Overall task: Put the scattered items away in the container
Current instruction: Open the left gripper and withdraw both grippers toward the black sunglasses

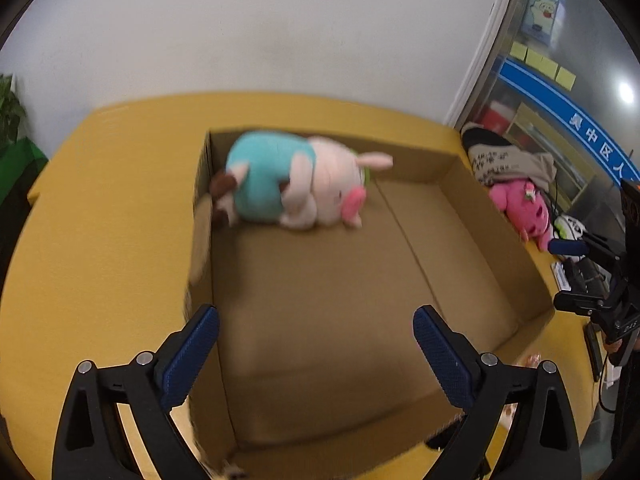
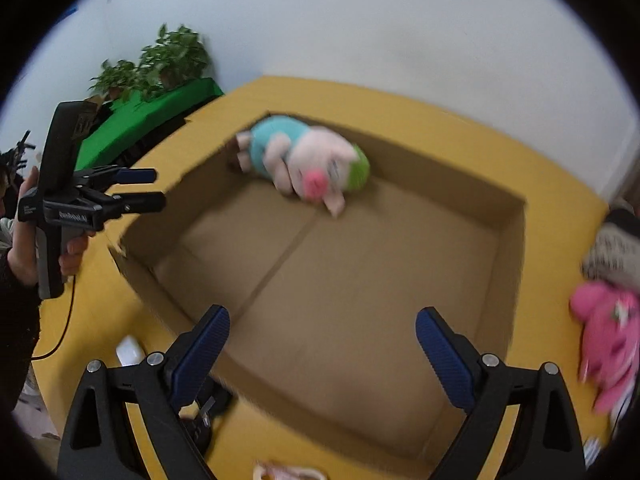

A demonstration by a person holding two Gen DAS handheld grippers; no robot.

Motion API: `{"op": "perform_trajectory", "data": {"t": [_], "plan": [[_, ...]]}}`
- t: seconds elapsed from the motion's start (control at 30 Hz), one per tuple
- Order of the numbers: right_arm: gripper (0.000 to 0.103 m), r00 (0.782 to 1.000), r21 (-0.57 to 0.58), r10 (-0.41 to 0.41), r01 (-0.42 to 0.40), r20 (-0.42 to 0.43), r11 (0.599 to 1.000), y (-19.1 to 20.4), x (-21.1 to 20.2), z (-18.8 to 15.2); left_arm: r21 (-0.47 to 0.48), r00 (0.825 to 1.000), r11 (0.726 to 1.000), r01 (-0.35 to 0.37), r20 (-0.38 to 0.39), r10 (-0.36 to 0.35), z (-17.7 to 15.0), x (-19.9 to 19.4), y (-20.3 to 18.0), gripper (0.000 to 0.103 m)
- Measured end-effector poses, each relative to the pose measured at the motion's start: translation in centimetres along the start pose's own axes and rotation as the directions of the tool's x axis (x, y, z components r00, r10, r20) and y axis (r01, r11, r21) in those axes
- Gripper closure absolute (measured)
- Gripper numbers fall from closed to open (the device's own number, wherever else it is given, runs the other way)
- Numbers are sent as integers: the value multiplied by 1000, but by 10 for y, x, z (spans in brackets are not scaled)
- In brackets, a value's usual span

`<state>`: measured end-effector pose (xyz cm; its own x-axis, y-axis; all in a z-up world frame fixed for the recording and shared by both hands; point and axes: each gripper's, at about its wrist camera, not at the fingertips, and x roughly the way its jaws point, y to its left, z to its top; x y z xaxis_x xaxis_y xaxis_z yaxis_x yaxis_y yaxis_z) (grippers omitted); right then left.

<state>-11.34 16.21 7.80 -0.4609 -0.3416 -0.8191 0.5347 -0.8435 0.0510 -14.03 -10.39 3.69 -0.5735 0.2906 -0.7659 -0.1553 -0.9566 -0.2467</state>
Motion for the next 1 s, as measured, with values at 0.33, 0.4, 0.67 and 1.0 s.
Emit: {"op": "perform_trajectory", "data": {"t": [0.33, 0.4, 0.67, 1.0], "plan": [[8, 999, 203, -22, 29, -38, 979, -37, 13, -82, -56, 995, 998, -22, -95, 17, -71, 6, -6, 16], [8, 999, 201, -26, 31, -27, 979, -35, 10, -88, -62, 995, 998, -32, -96, 26, -78, 0, -9, 16], [8, 1000, 176, -17, 19, -18, 984, -32, -3, -104, -62, 996, 997, -49, -73, 44, -106, -21, -17, 16], [7, 972, 214, -107, 61, 211, 975, 6, -77, -114, 41, 974, 990, -135, 188, 125, -121, -107, -80, 0]]}}
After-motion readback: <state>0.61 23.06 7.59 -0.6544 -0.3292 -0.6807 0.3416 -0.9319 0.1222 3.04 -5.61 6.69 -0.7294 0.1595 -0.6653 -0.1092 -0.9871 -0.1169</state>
